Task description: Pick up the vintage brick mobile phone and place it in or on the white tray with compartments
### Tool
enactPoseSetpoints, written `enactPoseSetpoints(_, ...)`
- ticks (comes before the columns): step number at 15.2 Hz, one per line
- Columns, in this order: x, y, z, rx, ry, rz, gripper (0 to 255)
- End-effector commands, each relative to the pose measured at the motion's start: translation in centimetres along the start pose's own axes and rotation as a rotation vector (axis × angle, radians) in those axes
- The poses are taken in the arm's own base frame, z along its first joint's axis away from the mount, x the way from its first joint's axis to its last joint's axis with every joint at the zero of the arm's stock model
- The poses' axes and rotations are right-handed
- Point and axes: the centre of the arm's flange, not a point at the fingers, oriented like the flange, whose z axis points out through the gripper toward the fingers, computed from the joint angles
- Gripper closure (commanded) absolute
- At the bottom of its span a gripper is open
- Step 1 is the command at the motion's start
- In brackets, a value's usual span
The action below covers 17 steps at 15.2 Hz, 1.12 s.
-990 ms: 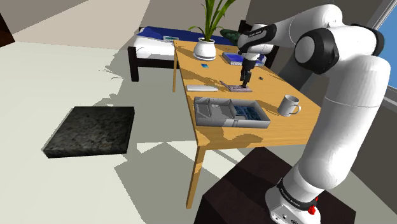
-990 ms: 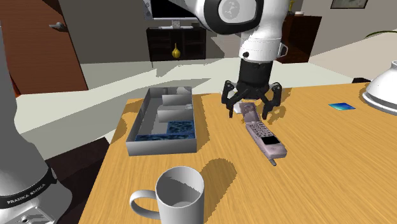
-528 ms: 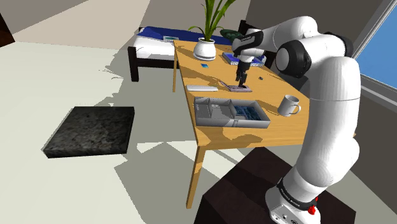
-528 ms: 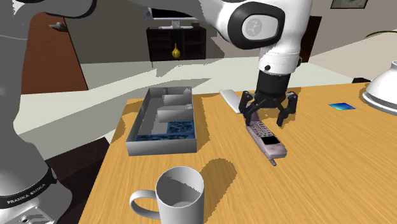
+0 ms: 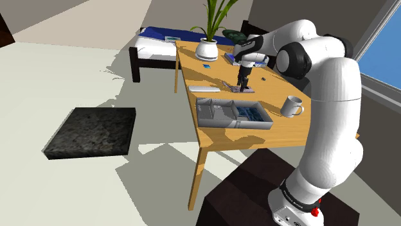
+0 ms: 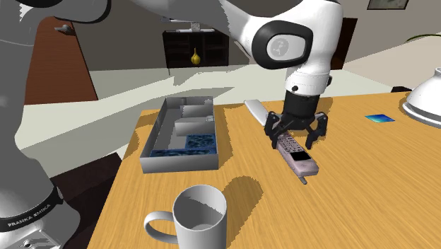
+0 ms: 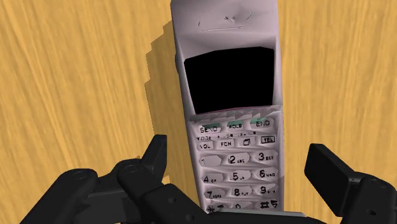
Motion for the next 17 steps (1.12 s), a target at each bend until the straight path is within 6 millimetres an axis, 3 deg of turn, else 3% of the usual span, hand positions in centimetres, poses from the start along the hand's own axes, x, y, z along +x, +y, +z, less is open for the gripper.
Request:
enactPoseSetpoints(1,0.0,0.0,0.0,0.000,0.000,0.000,0)
enactPoseSetpoints(4,0.0,0.0,0.0,0.000,0.000,0.000,0)
enactPoseSetpoints(5,0.0,0.0,0.0,0.000,0.000,0.000,255)
enactPoseSetpoints(14,0.0,0.0,0.0,0.000,0.000,0.000,255)
enactPoseSetpoints(17,0.0,0.0,-1.5,0.000,0.000,0.000,255)
